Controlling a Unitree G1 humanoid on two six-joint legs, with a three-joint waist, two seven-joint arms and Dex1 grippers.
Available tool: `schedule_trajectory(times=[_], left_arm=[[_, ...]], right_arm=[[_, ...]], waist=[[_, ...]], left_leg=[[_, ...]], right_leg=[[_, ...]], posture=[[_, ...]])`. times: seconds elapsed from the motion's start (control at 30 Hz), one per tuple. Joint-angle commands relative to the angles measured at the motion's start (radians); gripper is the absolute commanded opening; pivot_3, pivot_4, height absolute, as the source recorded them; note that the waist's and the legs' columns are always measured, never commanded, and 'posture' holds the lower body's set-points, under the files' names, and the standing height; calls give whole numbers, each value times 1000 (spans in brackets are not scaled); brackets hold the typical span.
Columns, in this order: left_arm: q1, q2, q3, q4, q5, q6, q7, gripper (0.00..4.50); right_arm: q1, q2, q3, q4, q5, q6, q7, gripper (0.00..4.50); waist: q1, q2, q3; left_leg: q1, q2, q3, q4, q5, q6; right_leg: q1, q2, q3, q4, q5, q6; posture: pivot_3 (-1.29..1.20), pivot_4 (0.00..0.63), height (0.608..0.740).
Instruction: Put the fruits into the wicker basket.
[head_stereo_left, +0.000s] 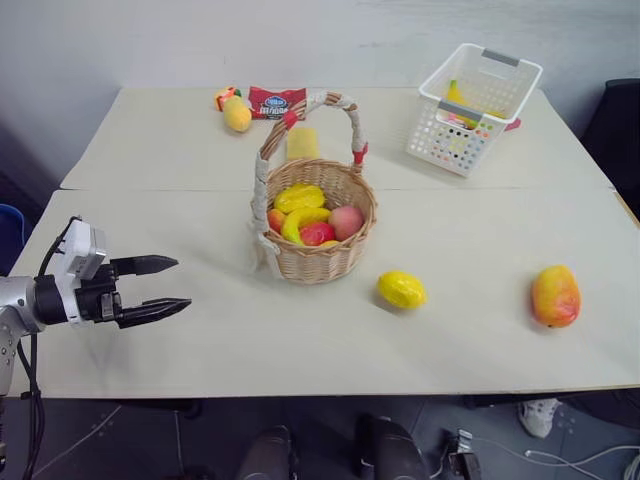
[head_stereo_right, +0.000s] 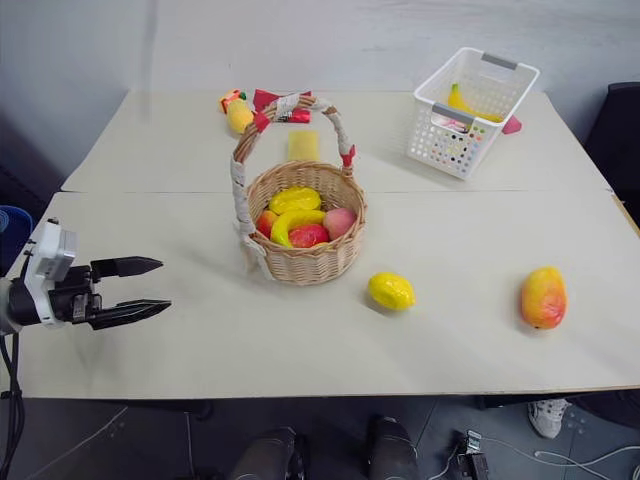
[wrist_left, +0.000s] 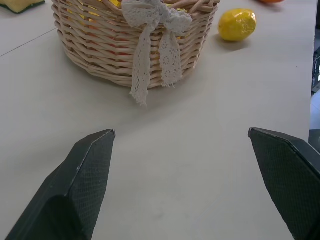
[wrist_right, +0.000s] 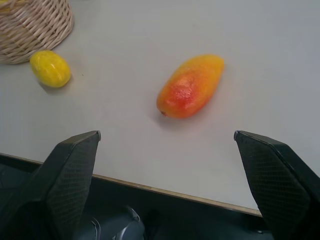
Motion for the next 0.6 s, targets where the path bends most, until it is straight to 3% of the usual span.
schedule_trajectory(times=[0.03,0.6], left_arm=[[5,-7,-23,-22,45,-44,26,4500],[-31,-23,-55,-38,43,-15,63,4500]], right_arm=[[-13,-6,1,-20,4,-1,1,4456],[-37,25,19,-44,-50,-34,-49,4456]], waist=[[0,0,0],[1,1,1]], left_leg=[[1,0,1,0,-2,-3],[2,1,2,-1,-3,-5]], right_leg=[[0,0,1,0,0,0],[0,0,2,0,0,0]], posture=[[0,150,740],[0,150,740]])
